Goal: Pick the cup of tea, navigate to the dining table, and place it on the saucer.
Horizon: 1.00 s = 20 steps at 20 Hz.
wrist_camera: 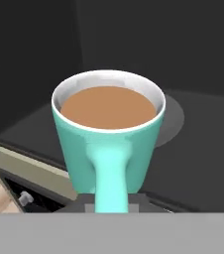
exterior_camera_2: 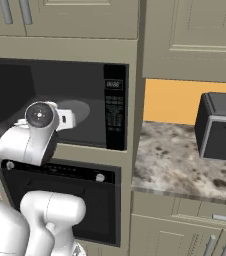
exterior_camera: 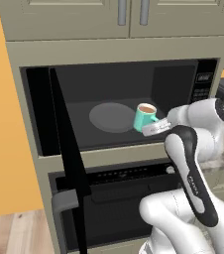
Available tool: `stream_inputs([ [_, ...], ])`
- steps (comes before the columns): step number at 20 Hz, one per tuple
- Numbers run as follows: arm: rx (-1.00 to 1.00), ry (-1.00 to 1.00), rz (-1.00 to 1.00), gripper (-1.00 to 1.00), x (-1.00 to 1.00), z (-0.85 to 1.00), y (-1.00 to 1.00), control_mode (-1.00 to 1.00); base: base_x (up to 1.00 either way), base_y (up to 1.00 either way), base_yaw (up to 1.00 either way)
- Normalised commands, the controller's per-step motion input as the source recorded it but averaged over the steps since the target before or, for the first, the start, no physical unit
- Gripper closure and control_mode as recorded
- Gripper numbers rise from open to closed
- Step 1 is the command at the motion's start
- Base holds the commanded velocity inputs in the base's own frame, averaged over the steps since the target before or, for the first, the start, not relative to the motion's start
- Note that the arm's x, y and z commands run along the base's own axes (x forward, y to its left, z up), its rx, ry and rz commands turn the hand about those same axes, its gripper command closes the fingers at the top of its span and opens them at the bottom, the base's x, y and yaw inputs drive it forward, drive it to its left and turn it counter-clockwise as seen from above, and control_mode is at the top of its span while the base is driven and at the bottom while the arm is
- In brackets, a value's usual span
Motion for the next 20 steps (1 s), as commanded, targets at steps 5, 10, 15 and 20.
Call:
stream_inputs([
  [5, 0.00, 0.07, 0.00, 1.00, -0.98, 0.06, -0.12, -1.00, 0.00, 0.00, 0.00],
  [10, 0.00, -0.09, 0.02, 1.00, -0.59, 0.27, 0.00, -1.00, 0.00, 0.00, 0.00],
  [15, 0.00, -0.05, 0.00, 1.00, -0.11, 0.18, 0.00, -1.00, 0.00, 0.00, 0.00],
  [20, 0.00, 0.00, 0.00, 1.00, 0.00, 0.00, 0.00, -1.00, 0.00, 0.00, 0.00],
])
